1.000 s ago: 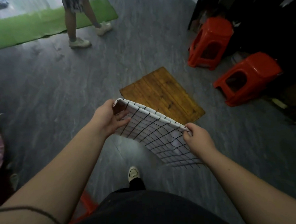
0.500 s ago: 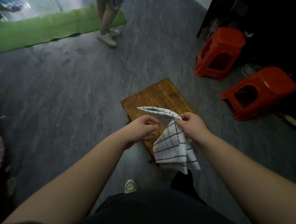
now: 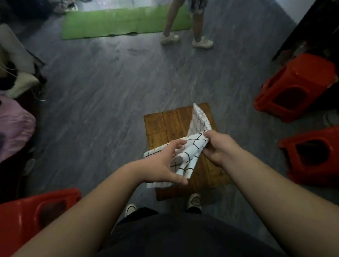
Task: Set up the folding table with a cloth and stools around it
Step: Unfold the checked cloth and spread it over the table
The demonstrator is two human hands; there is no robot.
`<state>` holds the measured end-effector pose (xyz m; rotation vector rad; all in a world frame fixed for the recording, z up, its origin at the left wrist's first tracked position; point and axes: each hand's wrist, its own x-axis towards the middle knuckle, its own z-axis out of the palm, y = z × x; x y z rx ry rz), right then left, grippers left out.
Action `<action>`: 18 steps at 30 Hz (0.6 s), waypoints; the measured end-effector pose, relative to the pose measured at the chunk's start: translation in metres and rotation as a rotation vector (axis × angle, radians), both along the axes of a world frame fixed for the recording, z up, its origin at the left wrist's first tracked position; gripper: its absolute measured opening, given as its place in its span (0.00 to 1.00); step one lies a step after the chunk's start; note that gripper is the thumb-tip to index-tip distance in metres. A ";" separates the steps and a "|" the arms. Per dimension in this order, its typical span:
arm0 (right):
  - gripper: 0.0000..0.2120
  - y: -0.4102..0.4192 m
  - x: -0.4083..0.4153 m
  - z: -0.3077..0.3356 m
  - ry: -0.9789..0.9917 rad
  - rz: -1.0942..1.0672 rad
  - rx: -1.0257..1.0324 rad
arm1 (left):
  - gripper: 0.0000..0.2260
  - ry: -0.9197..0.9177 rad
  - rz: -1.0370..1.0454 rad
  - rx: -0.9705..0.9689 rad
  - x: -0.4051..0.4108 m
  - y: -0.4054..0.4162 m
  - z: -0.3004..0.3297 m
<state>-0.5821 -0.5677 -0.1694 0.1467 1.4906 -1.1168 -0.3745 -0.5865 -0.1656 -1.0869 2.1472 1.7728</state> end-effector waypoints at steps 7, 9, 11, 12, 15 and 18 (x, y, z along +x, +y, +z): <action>0.05 -0.013 -0.024 0.005 -0.167 -0.096 -0.013 | 0.32 0.068 0.343 -0.170 -0.016 0.020 -0.020; 0.05 -0.016 -0.027 0.006 -0.183 -0.107 -0.009 | 0.23 0.115 0.460 -0.188 -0.016 0.021 -0.023; 0.03 -0.017 -0.029 0.006 -0.183 -0.090 0.010 | 0.18 0.162 0.567 -0.168 -0.014 0.021 -0.025; 0.04 -0.017 -0.029 0.005 -0.184 -0.069 0.020 | 0.17 0.176 0.611 -0.176 -0.013 0.021 -0.023; 0.07 -0.018 -0.028 0.004 -0.189 -0.028 0.047 | 0.13 0.192 0.762 -0.232 -0.011 0.018 -0.019; 0.09 -0.017 -0.021 0.004 -0.204 -0.050 0.065 | 0.09 0.202 0.898 -0.340 -0.009 0.015 -0.014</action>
